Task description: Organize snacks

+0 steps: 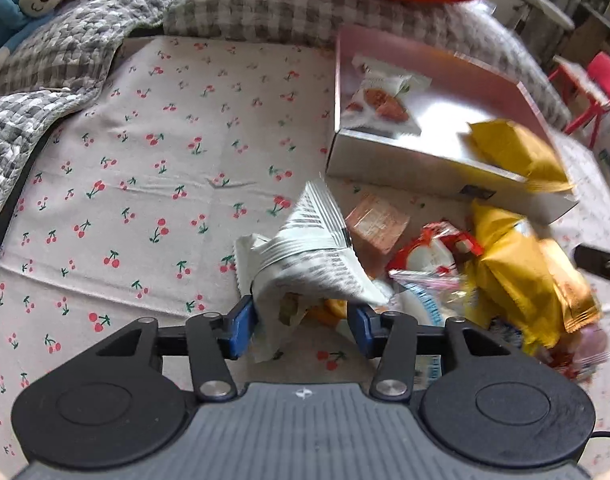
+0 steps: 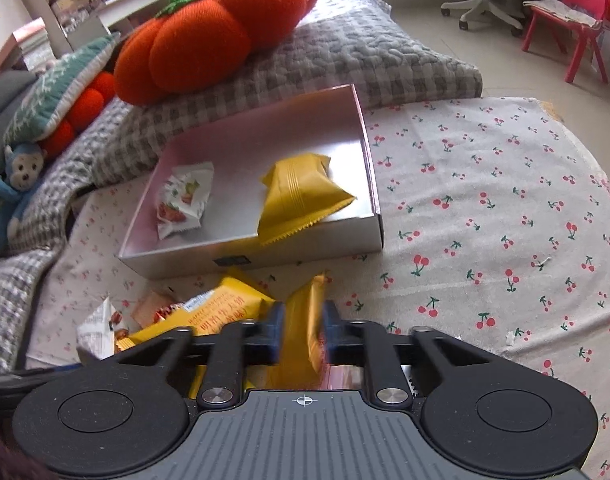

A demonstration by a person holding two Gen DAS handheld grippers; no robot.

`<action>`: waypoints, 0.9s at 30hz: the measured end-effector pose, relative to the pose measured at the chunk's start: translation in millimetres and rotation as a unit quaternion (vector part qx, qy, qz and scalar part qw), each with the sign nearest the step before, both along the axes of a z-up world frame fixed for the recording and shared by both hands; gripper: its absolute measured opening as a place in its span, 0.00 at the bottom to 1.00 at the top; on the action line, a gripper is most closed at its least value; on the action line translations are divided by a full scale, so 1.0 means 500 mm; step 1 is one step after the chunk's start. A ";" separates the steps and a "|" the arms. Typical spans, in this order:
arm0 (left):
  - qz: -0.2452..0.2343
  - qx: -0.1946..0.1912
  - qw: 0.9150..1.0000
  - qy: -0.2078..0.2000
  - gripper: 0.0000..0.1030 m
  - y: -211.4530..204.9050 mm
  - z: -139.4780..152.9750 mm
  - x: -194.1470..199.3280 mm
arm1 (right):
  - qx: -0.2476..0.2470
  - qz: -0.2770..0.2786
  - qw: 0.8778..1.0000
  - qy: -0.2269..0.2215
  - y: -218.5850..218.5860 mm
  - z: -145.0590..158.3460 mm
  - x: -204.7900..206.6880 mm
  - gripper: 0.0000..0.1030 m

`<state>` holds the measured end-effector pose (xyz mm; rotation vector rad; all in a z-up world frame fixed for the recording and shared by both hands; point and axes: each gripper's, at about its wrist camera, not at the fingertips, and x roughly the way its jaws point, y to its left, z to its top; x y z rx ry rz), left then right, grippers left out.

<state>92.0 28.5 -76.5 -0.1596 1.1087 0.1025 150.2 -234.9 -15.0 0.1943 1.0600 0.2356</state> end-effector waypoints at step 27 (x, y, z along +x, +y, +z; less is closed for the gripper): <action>0.057 -0.080 0.993 -0.062 0.02 0.066 0.061 -0.039 | -0.016 0.006 0.999 0.045 0.043 -0.062 0.023 0.34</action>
